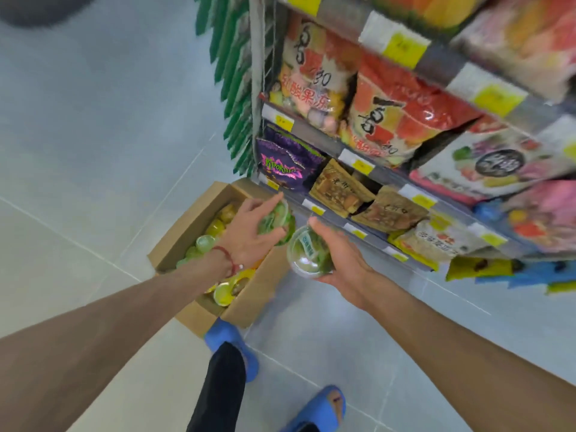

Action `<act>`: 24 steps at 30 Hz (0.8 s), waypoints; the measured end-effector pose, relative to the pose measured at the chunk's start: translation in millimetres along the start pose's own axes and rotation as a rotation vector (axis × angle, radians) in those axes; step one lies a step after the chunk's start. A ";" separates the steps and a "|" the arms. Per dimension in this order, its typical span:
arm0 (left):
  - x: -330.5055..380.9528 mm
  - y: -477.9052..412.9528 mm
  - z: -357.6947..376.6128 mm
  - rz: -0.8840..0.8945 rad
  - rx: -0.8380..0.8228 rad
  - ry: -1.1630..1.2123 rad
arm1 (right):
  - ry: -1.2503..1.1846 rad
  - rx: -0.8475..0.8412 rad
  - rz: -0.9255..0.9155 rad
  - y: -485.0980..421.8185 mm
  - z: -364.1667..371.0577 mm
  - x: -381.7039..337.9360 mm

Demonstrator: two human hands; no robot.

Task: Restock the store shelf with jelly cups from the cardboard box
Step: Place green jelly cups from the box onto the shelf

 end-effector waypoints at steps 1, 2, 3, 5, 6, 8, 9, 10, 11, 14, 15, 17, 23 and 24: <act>20.7 4.2 9.9 0.023 -0.011 -0.028 | -0.026 -0.006 -0.029 13.8 -14.8 1.5; 40.1 7.8 18.0 0.044 -0.016 -0.053 | -0.051 -0.006 -0.051 26.1 -28.5 1.9; 61.5 11.8 25.6 0.073 -0.015 -0.074 | -0.078 -0.008 -0.073 40.0 -42.5 0.5; 109.1 20.2 41.8 0.130 -0.012 -0.103 | -0.103 0.006 -0.122 68.1 -74.9 -3.9; 130.1 23.3 47.9 0.144 -0.012 -0.104 | -0.113 0.018 -0.148 80.6 -88.8 -8.6; 175.2 32.2 58.4 0.203 0.016 -0.116 | -0.166 0.039 -0.210 106.3 -117.9 -17.7; 197.8 38.8 62.9 0.233 0.039 -0.106 | -0.204 0.037 -0.232 121.1 -131.8 -21.4; 222.9 46.1 67.9 0.268 0.063 -0.092 | -0.238 0.024 -0.261 137.7 -146.3 -25.5; 243.9 51.5 71.0 0.299 0.080 -0.074 | -0.265 -0.001 -0.296 152.8 -156.7 -31.2; 306.0 69.6 80.9 0.366 0.110 -0.050 | -0.324 -0.053 -0.399 204.6 -188.2 -51.3; 330.6 76.3 84.8 0.398 0.118 -0.039 | -0.332 -0.050 -0.428 224.6 -202.6 -57.6; 372.8 90.9 88.9 0.431 0.139 -0.005 | -0.331 -0.050 -0.483 261.8 -225.8 -72.1; 480.9 128.0 86.0 0.582 0.221 0.030 | -0.146 -0.028 -0.659 366.2 -280.1 -115.2; 499.6 135.4 83.0 0.606 0.235 0.059 | -0.116 -0.009 -0.688 383.1 -287.2 -122.3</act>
Point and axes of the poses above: each hand's wrist, its own y-axis away from the middle knuckle, its own z-axis out of the palm, x = y × z, the point moved 8 cm from there along -y, towards the middle knuckle, and after that the axes turned 14 degrees about y, right-handed, at the moved point
